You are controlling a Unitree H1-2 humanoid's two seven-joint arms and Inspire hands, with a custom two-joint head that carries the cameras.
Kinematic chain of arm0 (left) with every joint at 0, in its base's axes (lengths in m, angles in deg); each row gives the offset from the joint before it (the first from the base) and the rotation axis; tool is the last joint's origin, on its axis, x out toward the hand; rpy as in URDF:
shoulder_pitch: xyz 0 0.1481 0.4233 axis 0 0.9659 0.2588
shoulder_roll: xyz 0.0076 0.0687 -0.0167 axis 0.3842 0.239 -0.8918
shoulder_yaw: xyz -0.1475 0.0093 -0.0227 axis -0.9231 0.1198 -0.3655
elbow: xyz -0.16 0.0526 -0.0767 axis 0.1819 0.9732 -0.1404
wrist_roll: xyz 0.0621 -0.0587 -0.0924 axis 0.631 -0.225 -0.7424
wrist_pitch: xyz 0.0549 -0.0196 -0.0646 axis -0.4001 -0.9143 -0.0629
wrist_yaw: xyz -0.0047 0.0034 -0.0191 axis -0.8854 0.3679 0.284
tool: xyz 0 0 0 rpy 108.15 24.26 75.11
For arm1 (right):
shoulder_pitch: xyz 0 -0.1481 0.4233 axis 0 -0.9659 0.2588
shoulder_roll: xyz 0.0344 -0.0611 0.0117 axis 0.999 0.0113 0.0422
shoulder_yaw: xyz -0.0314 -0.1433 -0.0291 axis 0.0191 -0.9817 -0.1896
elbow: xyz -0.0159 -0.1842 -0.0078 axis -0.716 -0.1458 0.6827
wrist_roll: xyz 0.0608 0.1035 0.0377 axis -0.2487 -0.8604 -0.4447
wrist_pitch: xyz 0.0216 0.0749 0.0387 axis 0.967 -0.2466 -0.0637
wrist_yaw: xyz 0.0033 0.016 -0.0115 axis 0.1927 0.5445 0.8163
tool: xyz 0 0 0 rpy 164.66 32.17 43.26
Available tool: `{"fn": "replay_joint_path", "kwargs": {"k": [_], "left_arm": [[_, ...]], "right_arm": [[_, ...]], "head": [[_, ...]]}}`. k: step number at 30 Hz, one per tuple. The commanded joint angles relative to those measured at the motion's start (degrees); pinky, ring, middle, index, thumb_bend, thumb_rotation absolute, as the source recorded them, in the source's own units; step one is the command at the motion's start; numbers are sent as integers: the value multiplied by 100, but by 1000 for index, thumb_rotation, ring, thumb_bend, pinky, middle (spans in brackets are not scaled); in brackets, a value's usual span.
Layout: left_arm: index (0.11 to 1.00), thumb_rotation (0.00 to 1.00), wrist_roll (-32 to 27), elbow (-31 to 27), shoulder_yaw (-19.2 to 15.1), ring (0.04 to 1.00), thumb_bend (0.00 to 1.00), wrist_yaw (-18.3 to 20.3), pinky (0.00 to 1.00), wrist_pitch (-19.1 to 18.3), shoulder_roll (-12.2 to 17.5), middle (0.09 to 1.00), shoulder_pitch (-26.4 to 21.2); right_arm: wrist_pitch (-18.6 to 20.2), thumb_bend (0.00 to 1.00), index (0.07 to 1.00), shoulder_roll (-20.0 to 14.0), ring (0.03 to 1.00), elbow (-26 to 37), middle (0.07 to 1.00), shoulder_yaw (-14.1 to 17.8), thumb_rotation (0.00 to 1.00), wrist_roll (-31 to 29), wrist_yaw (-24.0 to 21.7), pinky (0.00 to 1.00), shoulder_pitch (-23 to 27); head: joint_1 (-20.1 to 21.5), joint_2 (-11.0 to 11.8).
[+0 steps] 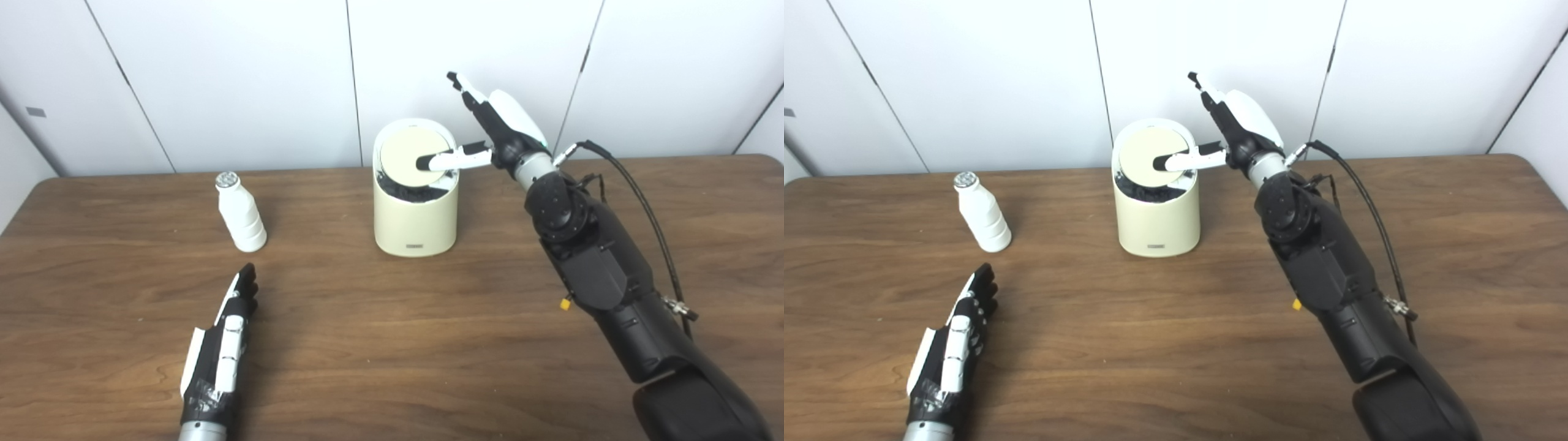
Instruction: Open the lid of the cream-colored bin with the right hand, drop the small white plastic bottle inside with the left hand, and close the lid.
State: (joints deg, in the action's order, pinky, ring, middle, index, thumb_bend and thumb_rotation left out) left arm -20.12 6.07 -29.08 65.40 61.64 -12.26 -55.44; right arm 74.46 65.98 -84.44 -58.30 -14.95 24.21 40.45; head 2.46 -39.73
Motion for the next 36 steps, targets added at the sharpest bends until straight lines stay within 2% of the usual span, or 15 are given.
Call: {"fn": "replay_joint_path", "kwargs": {"k": [1,11,22,30,36], "left_arm": [[1000,1000,38,-137,48,1000,434,-35,1000,79,-22,1000,130],[1000,1000,50,-152,52,1000,436,-62,1000,80,-26,1000,143],[1000,1000,8,-230,56,1000,444,-56,1000,-3,-38,1000,165],[1000,1000,-106,-287,42,1000,472,-63,1000,22,-67,1000,178],[1000,1000,-42,-344,37,1000,459,-99,1000,-16,-72,1000,190]], "right_arm": [[-223,966,989,-76,987,144,965,-30,469,84,58,1000,261],[-214,931,988,-127,1000,134,966,-162,393,121,2,1000,192],[-391,948,986,-186,1000,75,960,-349,396,261,17,1000,166],[-545,956,984,-415,1000,-56,937,-694,401,909,230,1000,272],[-591,965,980,-484,1000,-23,934,-755,363,1128,273,1000,266]], "head": [[4,-15],[-15,-45],[7,-84],[-5,-122],[-22,-122]]}}
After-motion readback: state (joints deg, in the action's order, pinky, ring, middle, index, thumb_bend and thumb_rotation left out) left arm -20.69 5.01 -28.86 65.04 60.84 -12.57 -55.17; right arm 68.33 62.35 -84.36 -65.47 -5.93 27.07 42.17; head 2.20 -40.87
